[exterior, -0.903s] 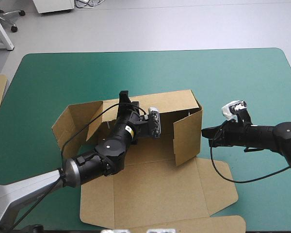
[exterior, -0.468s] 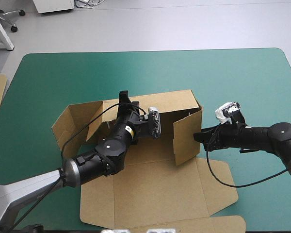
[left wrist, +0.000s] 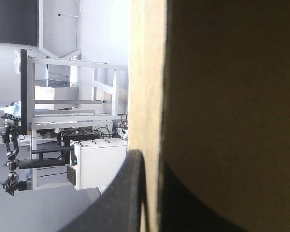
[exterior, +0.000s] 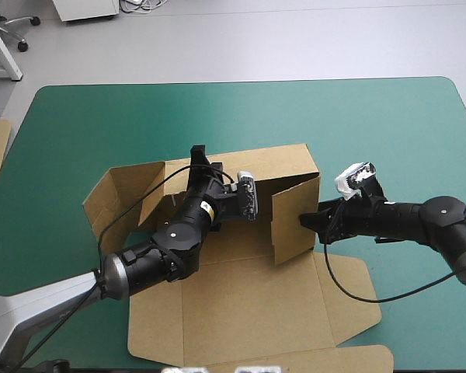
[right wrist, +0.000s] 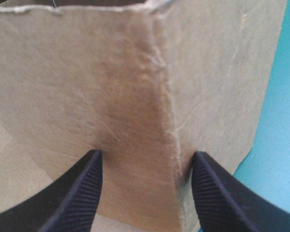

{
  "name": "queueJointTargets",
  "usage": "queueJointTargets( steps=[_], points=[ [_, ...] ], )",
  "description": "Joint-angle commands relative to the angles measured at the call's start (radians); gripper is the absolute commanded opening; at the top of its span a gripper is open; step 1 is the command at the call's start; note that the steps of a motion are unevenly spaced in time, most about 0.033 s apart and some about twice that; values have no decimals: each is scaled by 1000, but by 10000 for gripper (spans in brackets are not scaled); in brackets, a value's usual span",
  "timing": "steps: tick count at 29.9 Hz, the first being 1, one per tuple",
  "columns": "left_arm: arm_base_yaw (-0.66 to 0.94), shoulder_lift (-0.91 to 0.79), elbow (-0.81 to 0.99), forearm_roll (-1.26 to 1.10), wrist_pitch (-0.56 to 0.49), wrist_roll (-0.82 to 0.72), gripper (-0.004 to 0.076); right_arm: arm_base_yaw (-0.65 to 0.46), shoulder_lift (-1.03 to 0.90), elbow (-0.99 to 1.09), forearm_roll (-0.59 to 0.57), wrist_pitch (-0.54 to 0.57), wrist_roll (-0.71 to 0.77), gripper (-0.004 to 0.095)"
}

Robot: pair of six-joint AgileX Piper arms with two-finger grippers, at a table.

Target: Fold the box

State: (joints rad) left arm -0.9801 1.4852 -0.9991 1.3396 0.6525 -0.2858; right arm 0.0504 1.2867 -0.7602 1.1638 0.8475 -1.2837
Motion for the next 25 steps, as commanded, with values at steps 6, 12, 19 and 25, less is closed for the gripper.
queueJointTargets(
  steps=[6,12,19,25],
  points=[
    [-7,-3,6,-119,-45,-36,-14,77,-20,-24,24,-73,-2,525],
    [-7,-3,6,-119,-45,-36,-14,111,-20,-24,-23,-156,39,497],
    [-7,-3,6,-85,-45,-52,-14,111,-20,-24,-52,-212,61,472],
    [-4,2,6,-68,-49,-71,-14,114,-20,-24,-71,-276,59,471]
  ],
)
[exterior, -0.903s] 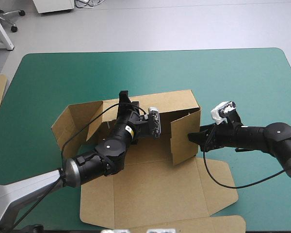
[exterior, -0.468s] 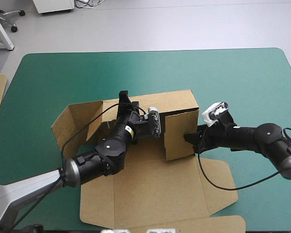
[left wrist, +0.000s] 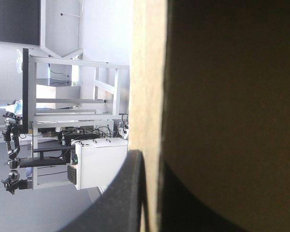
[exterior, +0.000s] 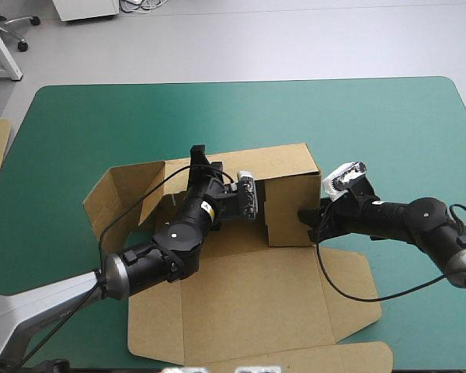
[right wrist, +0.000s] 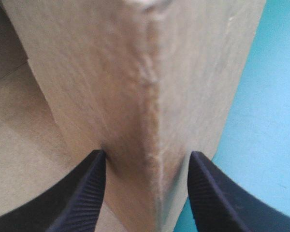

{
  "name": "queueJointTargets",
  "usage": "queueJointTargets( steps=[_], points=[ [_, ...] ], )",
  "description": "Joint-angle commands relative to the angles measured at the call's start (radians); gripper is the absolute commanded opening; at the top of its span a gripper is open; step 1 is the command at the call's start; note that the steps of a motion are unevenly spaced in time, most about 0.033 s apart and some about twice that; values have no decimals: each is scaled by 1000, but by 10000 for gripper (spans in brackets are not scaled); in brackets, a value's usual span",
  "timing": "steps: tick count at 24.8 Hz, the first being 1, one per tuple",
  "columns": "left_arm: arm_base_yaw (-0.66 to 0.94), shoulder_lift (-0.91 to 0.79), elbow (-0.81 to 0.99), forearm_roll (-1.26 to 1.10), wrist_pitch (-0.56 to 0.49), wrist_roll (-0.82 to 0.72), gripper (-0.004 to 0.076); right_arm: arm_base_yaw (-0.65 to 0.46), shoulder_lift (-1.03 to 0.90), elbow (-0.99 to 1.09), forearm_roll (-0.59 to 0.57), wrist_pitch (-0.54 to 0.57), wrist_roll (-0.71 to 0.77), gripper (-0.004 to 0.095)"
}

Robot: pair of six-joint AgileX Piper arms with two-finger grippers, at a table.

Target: Fold the box

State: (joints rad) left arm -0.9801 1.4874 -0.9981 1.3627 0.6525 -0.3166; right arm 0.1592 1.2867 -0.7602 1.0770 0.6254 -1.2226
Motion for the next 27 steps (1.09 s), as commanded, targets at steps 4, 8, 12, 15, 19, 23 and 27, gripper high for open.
queueJointTargets(
  steps=[4,8,12,15,19,23,27],
  points=[
    [13,11,5,-36,-62,-83,-14,23,-20,-24,22,-71,-3,471],
    [37,14,5,-2,-65,-119,-14,61,-20,-24,23,-140,-6,471],
    [42,14,5,41,-63,-153,-14,109,-20,-24,21,-224,-10,471],
    [42,13,1,46,-63,-165,-14,162,-18,-24,19,-312,-26,471],
    [42,13,-3,82,-53,-189,-14,169,-18,-24,73,-372,-19,471],
    [42,13,-15,99,-44,-214,-14,179,-18,-24,80,-398,-9,471],
    [42,13,-32,99,-41,-225,-14,268,-18,-24,94,-489,-9,384]
  ],
)
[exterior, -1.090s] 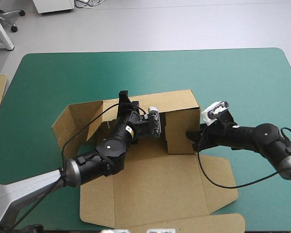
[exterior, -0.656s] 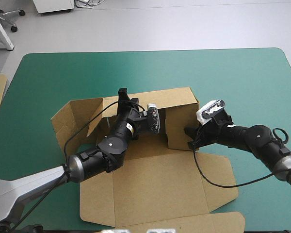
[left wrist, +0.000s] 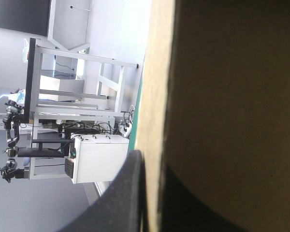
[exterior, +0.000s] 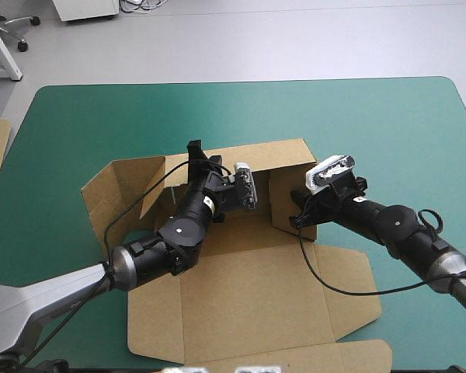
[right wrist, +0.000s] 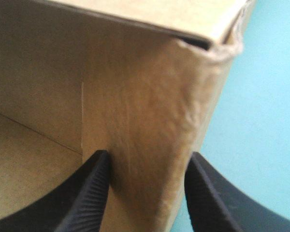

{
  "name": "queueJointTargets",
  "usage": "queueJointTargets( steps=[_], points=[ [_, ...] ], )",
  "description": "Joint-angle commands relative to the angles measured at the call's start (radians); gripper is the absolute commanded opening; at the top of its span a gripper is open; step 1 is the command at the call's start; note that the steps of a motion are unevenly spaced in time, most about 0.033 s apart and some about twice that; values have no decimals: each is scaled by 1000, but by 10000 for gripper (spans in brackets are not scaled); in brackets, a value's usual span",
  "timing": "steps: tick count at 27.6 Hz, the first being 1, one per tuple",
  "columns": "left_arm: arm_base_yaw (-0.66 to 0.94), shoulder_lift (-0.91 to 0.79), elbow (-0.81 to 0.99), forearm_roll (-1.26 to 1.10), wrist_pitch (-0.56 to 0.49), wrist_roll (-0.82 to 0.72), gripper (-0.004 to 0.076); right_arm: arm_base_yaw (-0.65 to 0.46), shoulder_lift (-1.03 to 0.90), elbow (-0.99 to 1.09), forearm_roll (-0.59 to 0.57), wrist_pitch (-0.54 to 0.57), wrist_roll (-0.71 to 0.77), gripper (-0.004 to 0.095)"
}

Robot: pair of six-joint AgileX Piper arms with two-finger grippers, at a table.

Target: Fold the box

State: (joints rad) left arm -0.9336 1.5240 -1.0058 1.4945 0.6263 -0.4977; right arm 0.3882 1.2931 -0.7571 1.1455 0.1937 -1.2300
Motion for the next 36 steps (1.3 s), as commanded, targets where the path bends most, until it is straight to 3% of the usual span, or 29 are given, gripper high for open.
queueJointTargets(
  steps=[1,3,10,14,30,36],
  points=[
    [-4,-24,-24,-33,-9,-44,-14,60,-23,-27,26,-81,-2,337],
    [-4,-24,-24,-33,-2,-44,-14,99,-12,-27,26,-136,-2,260],
    [-4,-24,-24,-50,17,-44,-14,107,53,-27,53,-177,14,231],
    [-4,-24,-24,-48,22,-44,-14,107,51,-27,61,-182,17,-32],
    [-4,-24,-40,37,69,-56,-6,107,52,-29,85,-181,40,-13],
    [-48,-43,-42,31,87,-56,146,107,52,-29,89,-185,42,-13]
  ],
)
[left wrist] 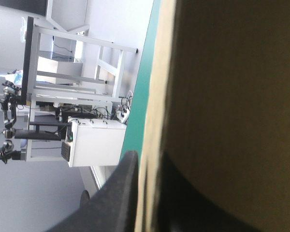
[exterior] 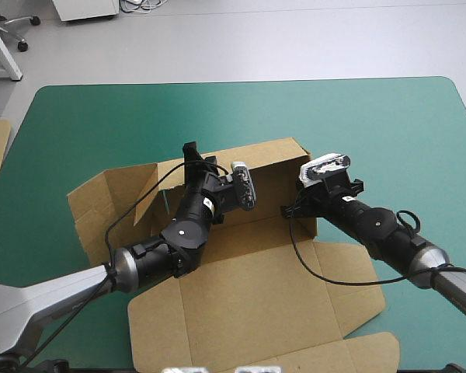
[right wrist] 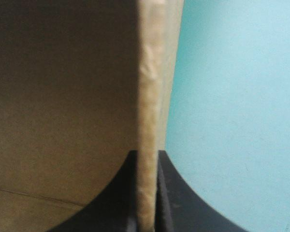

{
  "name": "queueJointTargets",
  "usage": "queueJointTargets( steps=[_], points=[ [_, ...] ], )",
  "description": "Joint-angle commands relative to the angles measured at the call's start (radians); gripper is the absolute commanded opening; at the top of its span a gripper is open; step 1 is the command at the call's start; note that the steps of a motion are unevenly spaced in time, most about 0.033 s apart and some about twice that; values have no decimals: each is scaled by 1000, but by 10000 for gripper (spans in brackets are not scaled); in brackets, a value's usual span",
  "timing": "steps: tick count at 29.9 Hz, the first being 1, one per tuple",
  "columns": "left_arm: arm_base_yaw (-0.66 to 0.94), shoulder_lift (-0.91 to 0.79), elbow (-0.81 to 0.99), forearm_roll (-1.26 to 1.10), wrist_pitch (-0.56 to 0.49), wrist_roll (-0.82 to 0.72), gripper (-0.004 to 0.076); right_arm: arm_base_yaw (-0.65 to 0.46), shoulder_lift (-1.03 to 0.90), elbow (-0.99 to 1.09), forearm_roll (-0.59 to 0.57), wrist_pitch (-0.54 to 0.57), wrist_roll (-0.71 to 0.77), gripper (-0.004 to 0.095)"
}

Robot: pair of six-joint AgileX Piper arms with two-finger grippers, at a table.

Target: Fold the box

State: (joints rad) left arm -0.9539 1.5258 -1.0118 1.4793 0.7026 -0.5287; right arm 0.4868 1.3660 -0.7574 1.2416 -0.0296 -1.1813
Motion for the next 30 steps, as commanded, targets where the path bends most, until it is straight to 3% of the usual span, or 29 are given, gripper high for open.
queueJointTargets(
  steps=[1,6,17,21,24,30],
  points=[
    [-38,-47,-36,44,10,-25,182,9,-20,-28,-7,39,-4,-14],
    [-77,-55,-36,25,75,-25,308,9,-20,-28,-7,30,2,-14],
    [-257,-97,-38,17,292,-32,305,9,-20,-28,-7,30,2,-14],
    [-302,-118,-38,17,380,-32,195,9,-20,-28,-7,30,2,-14],
    [-316,-138,-65,-48,383,-17,4,9,-20,-28,-7,30,2,-14],
    [-312,-172,-242,-446,349,158,-6,9,-20,-28,-7,35,2,-14]
  ],
)
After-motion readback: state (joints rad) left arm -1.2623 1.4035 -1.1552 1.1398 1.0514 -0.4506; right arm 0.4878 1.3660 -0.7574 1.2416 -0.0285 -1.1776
